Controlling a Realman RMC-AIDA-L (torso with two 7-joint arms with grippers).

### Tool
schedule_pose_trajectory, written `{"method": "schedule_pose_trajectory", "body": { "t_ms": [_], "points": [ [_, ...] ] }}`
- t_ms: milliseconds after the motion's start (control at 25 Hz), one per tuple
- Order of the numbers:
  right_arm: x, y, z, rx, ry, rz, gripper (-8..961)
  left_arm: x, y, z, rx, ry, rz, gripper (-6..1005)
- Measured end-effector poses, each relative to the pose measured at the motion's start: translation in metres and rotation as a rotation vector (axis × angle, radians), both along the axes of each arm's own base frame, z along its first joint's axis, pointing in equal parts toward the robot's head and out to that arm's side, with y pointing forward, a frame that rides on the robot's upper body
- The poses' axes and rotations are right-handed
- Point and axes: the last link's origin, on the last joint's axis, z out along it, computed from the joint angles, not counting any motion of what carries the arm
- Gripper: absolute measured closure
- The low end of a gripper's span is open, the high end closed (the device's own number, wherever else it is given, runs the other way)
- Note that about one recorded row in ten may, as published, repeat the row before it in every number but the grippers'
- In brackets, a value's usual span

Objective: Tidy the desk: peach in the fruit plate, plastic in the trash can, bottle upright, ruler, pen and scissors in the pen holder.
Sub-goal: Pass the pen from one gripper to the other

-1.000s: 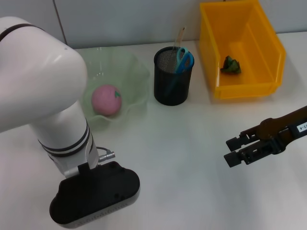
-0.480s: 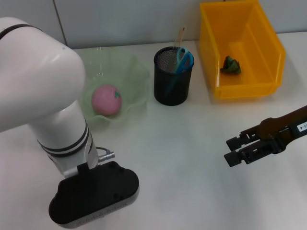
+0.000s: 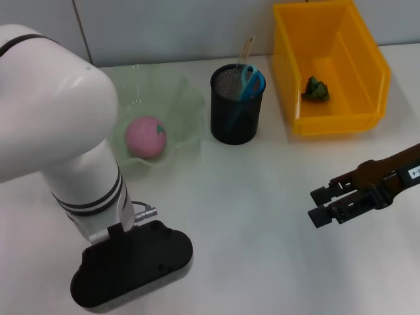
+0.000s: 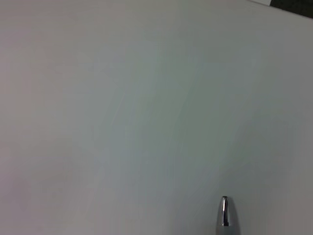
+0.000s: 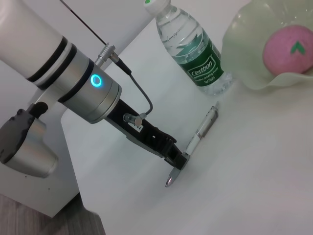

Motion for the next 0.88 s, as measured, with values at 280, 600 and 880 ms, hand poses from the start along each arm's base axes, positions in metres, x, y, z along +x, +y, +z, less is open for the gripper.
{"method": "schedule_pose_trajectory", "body": {
  "t_ms": [280,600,880],
  "points": [
    [-0.0003,0.0005,0.0005,0.0,-0.001,-0.002,187,0.0004,0.0007,-0.0005,0.01,0.0,0.001,861],
    [-0.0004,0.0005,0.0005,0.0,-0.001,-0.003,187,0.0004,0.0005,-0.0005,0.011,-0.002,0.0,821],
    [-0.0001,0.0002,0.0001,-0.001,-0.001,-0.005,188,0.0001,-0.0001,-0.0011,0.008,0.001,-0.001,807]
  ]
}}
